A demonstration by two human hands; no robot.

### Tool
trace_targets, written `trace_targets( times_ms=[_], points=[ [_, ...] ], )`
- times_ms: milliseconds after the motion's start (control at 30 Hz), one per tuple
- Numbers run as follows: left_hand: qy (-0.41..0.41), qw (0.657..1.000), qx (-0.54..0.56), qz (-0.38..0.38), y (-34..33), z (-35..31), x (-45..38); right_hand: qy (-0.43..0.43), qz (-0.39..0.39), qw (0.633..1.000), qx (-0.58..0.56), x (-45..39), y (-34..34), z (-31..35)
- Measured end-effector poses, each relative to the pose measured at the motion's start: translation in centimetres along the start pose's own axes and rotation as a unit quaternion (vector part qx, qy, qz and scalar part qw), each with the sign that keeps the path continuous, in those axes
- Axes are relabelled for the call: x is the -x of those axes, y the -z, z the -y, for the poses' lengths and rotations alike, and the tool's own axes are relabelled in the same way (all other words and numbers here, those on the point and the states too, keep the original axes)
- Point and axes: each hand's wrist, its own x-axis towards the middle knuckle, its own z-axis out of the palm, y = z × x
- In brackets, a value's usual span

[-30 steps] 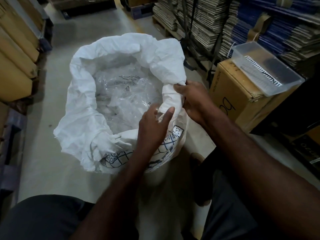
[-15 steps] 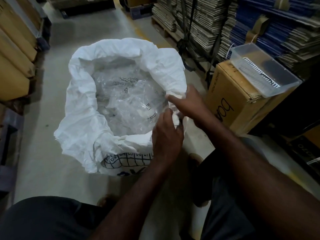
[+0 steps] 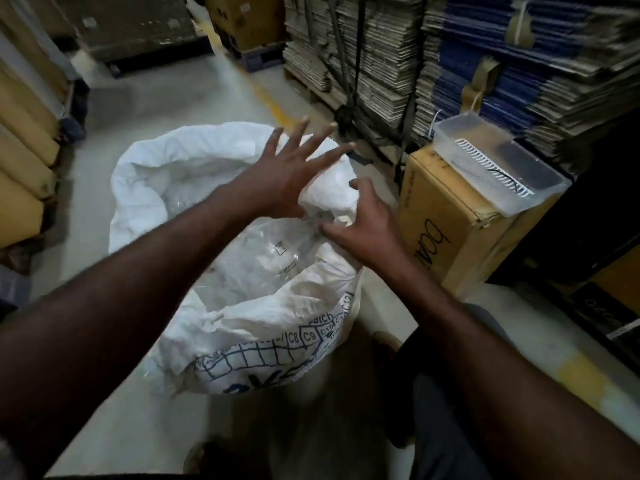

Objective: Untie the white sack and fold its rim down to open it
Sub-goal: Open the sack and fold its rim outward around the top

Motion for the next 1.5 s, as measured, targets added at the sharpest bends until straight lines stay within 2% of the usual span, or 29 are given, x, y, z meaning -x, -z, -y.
trace_targets(
  times_ms=[133,233,400,500,600,667,733,900,1000,1067,1133,1167,1233,1300,1400,1500],
  points=[
    [-0.069,0.991,-0.029,0.109,0.2,0.6,-4.8,0.037,0.015,0.998,0.039,-0.1,0.2,-1.5],
    [-0.066,0.989,-0.035,0.131,0.7,0.7,-6.7,0.0,0.018,0.997,0.075,-0.3,0.6,-2.8],
    [-0.061,0.98,-0.061,0.177,2.4,0.8,-7.5,-0.08,0.083,0.985,0.128,-1.0,1.5,-5.0],
    [-0.048,0.977,0.001,0.208,3.9,1.0,-7.8,-0.103,0.097,0.982,0.122,-1.8,1.2,-5.2],
    [-0.048,0.974,0.015,0.222,4.3,1.2,-7.6,-0.136,0.107,0.985,0.012,-2.6,2.1,-4.2],
    [-0.041,0.976,0.011,0.212,3.6,1.1,-7.2,-0.18,0.123,0.97,-0.107,-2.9,2.6,-3.2],
    [-0.034,0.976,0.012,0.216,2.7,0.8,-6.6,-0.211,0.138,0.951,-0.18,-3.1,2.4,-2.8],
    [-0.068,0.95,0.063,0.299,1.6,-0.1,-5.2,-0.194,0.076,0.939,-0.274,-3.5,1.3,-2.1],
    [-0.044,0.977,0.016,0.209,1.1,-0.4,-4.9,-0.18,0.073,0.927,-0.322,-3.7,1.5,-2.5],
    [-0.036,0.983,0.094,0.152,1.3,0.3,-4.9,-0.192,0.069,0.916,-0.345,-3.9,2.1,-2.8],
    [-0.019,0.97,0.193,0.149,2.5,0.5,-4.9,-0.21,0.072,0.899,-0.377,-4.0,3.0,-2.9],
    [-0.018,0.962,0.229,0.149,3.1,0.5,-4.9,-0.21,0.073,0.908,-0.356,-4.0,3.3,-3.0],
    [-0.007,0.95,0.285,0.128,3.8,0.5,-5.1,-0.174,0.062,0.957,-0.223,-4.1,3.3,-3.6],
    [0.025,0.93,0.355,0.09,3.7,1.1,-5.2,-0.093,0.022,0.992,-0.079,-3.9,2.9,-4.0],
    [0.109,0.878,0.465,0.037,2.5,2.4,-5.6,0.031,-0.033,0.997,0.057,-3.3,2.1,-3.5],
    [0.208,0.804,0.556,0.047,1.2,3.1,-6.4,0.049,0.021,0.992,0.111,-2.3,0.2,-1.4]
  ],
)
